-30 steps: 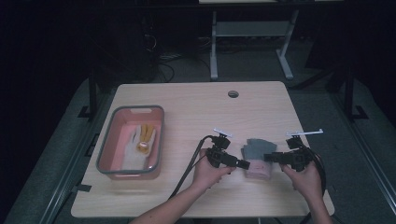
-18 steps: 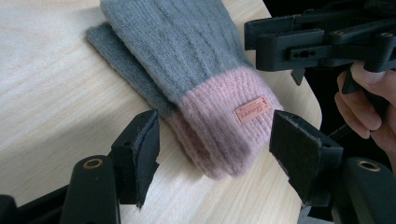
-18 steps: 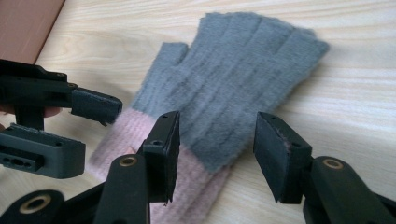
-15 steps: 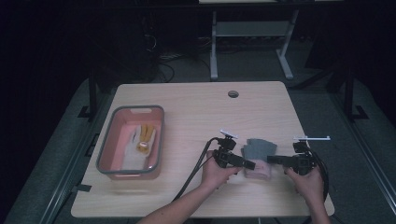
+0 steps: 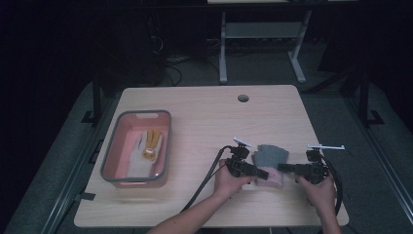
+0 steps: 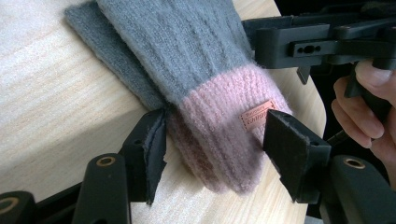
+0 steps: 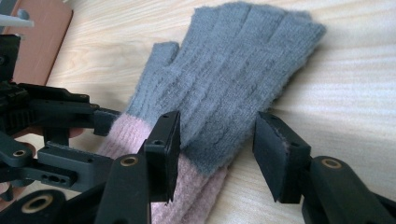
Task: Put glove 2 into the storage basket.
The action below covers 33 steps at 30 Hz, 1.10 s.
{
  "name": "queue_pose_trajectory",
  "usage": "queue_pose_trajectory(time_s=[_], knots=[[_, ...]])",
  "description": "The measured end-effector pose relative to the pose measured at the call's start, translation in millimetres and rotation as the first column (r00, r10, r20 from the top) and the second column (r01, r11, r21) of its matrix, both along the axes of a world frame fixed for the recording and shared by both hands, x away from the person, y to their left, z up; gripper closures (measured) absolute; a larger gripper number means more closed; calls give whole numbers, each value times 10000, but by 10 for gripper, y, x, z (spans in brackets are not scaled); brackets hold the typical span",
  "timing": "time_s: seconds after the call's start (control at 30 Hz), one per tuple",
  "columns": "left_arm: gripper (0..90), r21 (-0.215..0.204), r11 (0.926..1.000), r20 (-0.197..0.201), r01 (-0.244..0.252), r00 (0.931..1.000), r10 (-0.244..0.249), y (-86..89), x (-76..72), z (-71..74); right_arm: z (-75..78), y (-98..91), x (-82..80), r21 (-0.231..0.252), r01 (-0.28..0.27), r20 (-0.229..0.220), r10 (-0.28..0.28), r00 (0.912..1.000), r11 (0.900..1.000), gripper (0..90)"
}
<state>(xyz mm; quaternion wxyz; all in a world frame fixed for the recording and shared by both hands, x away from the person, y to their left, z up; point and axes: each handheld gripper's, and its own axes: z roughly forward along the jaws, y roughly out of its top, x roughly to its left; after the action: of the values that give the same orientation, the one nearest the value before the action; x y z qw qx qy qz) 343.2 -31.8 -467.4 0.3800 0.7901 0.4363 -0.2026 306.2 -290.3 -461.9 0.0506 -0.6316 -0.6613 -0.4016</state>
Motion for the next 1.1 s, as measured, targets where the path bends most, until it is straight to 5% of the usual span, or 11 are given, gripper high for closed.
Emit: queue_pose_trajectory(time_s=[0.57,0.73,1.1], knots=[[474,370,9993,317,21,9995,-33,-29,-12,9,-112,14,-22,690,418,-405,-391,9984,9967,568],[500,332,9994,238,0,9997,-8,-40,3,1,-162,16,-13,1238,550,-573,-482,9972,9908,627],[601,34,10000,134,-71,9999,71,-29,27,-2,-175,18,-8,1630,624,-578,-536,9969,9847,740]])
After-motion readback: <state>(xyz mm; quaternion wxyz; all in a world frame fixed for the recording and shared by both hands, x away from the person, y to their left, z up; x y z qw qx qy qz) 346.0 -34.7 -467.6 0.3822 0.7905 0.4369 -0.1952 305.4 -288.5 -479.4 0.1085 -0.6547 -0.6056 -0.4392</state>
